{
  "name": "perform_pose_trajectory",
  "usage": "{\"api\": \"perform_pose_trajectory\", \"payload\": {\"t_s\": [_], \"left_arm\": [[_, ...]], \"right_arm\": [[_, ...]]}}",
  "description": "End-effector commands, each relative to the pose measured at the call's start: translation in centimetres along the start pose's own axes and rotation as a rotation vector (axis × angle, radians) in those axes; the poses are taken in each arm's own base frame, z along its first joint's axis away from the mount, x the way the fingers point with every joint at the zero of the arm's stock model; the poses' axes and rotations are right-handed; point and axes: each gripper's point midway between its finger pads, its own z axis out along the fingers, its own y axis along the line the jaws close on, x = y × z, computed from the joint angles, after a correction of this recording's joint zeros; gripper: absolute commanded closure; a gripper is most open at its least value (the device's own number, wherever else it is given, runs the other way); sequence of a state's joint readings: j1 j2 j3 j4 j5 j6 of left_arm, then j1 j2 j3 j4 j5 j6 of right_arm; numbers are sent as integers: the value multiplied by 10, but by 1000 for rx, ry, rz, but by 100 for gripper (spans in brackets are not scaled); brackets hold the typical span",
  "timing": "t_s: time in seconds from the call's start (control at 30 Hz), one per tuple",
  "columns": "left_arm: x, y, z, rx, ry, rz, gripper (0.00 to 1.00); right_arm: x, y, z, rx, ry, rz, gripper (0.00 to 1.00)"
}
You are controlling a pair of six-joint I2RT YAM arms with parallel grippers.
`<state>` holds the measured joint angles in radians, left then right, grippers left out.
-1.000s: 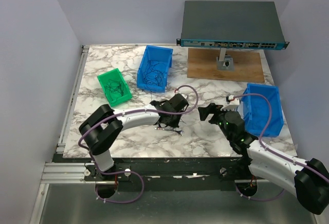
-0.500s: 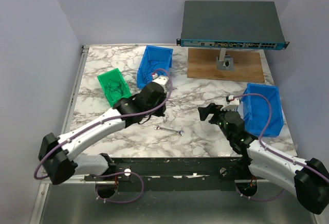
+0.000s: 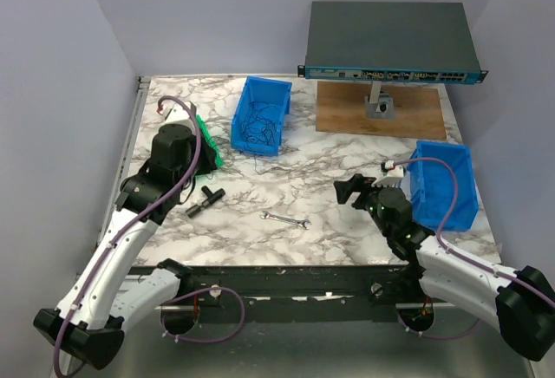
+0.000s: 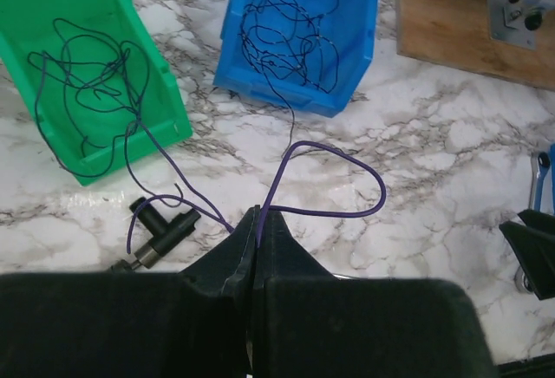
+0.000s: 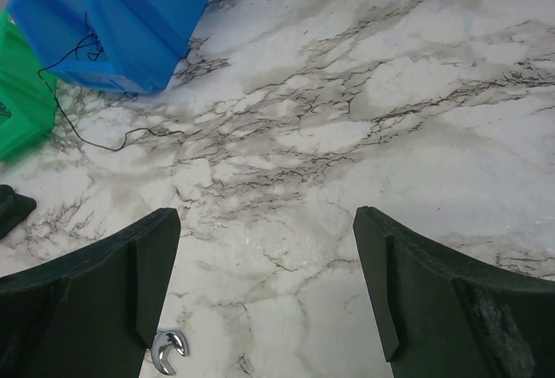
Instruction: Untangle the cables
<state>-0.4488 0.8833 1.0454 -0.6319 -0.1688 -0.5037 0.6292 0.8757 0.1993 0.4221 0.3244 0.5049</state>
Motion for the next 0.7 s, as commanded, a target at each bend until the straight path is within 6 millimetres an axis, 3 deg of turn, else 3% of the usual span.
{"api": "perform_pose_trajectory", "payload": {"t_s": [0.0,0.43,0.53,0.67], "left_arm": [[-18,17,2,-49,-3,-19,100],[-74,51,64,-151,-22,-160,100],[-86,67,81,-203,-19,-168,100],[-80,103,117,-328,28,-176,100]], "right_arm": [[-3,0,1,8,-19,14,11],[0,0,2,3,-7,19,11],[2,1,2,1,0,21,11],[2,0,3,7,-1,28,11]]}}
